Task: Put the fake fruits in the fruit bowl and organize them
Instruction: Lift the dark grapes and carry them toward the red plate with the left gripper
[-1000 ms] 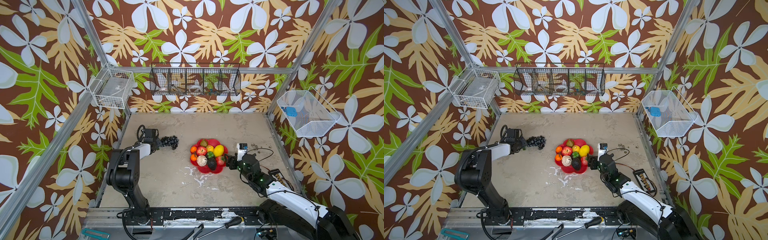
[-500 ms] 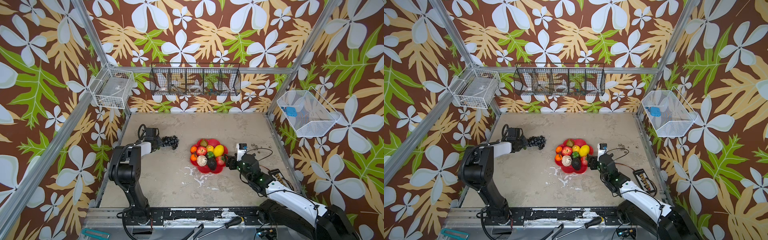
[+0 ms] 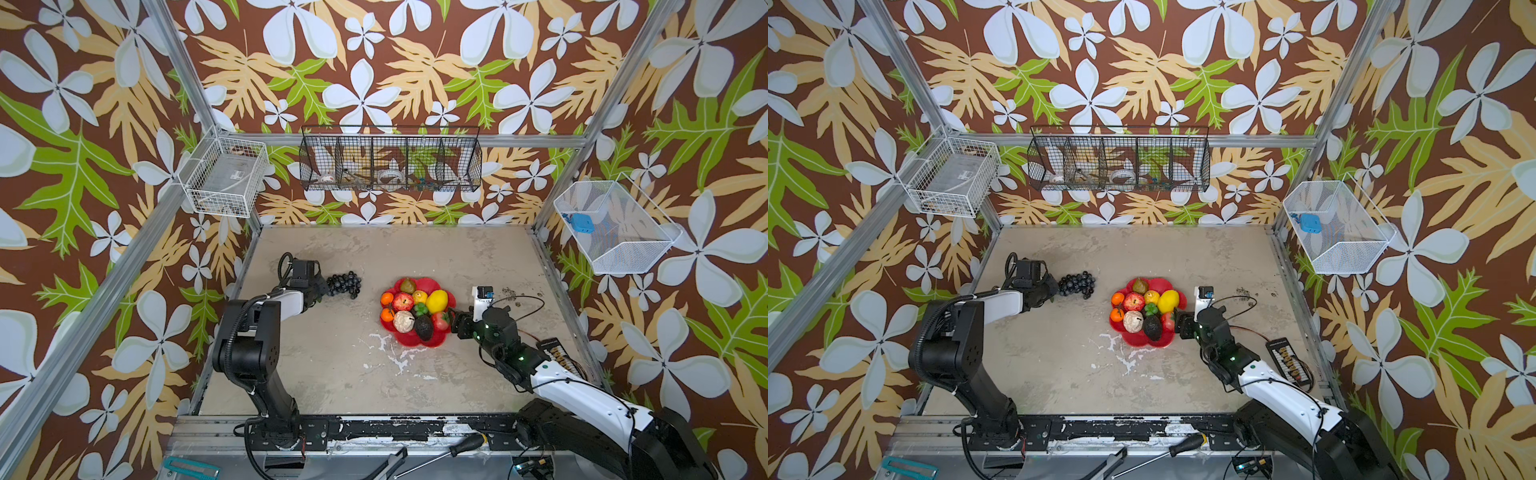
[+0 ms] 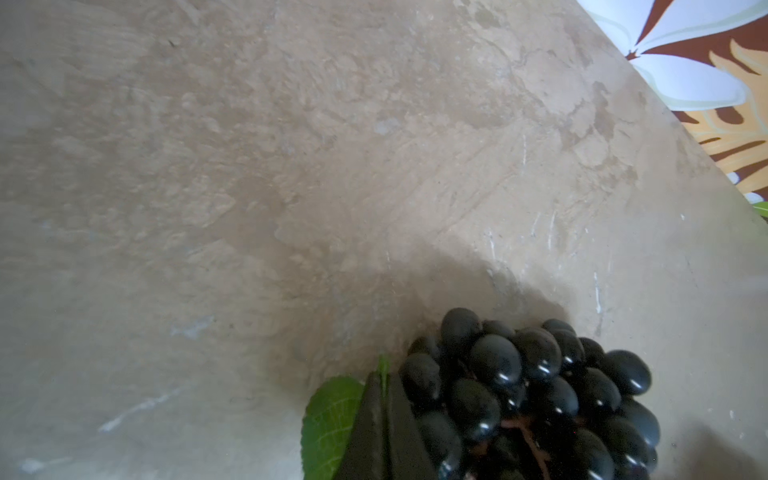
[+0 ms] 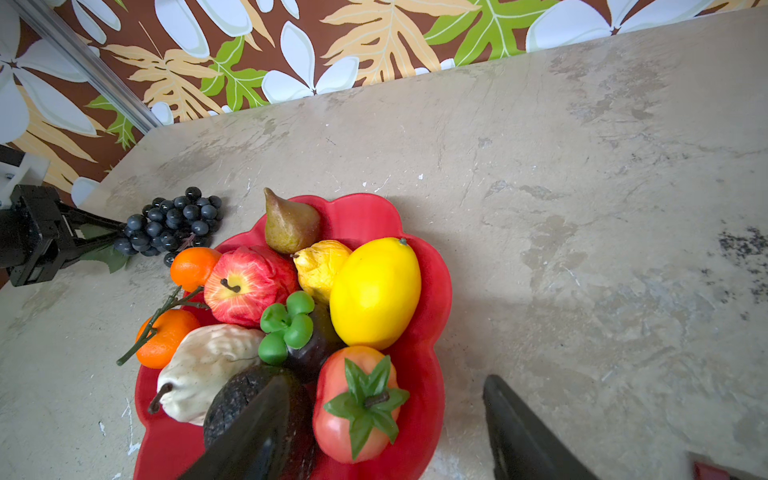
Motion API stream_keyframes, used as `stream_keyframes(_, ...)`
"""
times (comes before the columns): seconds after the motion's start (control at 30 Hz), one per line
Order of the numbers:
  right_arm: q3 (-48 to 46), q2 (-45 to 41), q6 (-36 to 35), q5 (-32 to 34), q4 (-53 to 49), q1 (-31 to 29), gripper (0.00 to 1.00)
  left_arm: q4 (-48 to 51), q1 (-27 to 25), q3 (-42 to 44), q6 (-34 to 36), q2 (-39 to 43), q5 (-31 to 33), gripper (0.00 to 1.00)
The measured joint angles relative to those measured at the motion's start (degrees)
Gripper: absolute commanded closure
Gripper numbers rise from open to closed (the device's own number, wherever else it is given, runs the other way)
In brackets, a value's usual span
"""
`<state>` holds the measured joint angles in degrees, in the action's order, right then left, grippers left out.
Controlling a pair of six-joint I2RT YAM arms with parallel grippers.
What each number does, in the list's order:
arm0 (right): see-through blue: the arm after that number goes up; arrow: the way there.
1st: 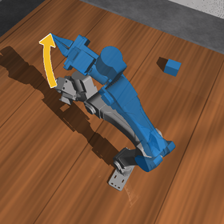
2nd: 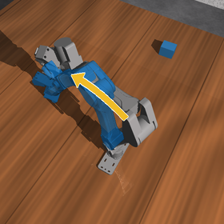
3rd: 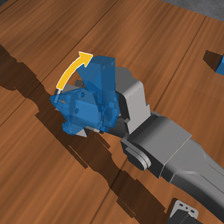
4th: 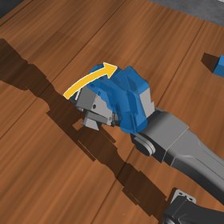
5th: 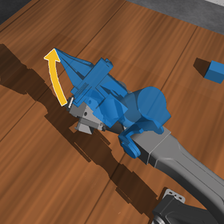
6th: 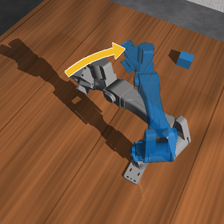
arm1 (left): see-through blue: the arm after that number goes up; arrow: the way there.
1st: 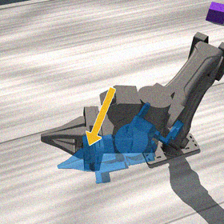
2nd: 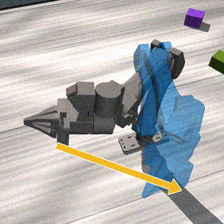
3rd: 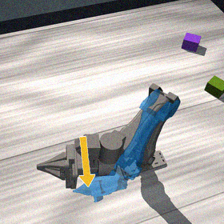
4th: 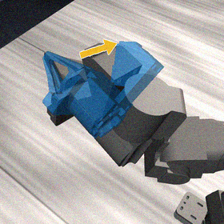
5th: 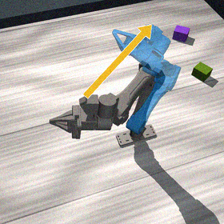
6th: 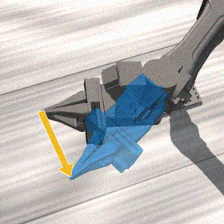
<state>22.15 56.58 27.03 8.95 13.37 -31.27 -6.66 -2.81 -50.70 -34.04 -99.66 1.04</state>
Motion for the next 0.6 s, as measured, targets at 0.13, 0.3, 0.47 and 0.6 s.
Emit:
stream_keyframes(0.13, 0.04, 0.07, 0.0, -0.02, 0.0, 0.0, 0.27, -0.44, -1.01, 1.64, -0.37, 2.34, -0.07, 0.97)
stream_keyframes(0.3, 0.04, 0.07, 0.0, -0.02, 0.0, 0.0, 0.27, -0.59, -3.65, 3.04, -0.63, 5.14, -0.63, 0.97)
stream_keyframes(0.47, 0.04, 0.07, 0.0, 0.0, 0.0, 0.0, 0.27, -0.61, -6.43, 6.23, -1.51, 9.03, -0.72, 0.97)
stream_keyframes(0.6, 0.04, 0.04, 0.0, 0.0, 0.0, 0.0, 0.27, -0.61, -8.94, 8.83, -1.92, 11.87, -1.99, 0.97)
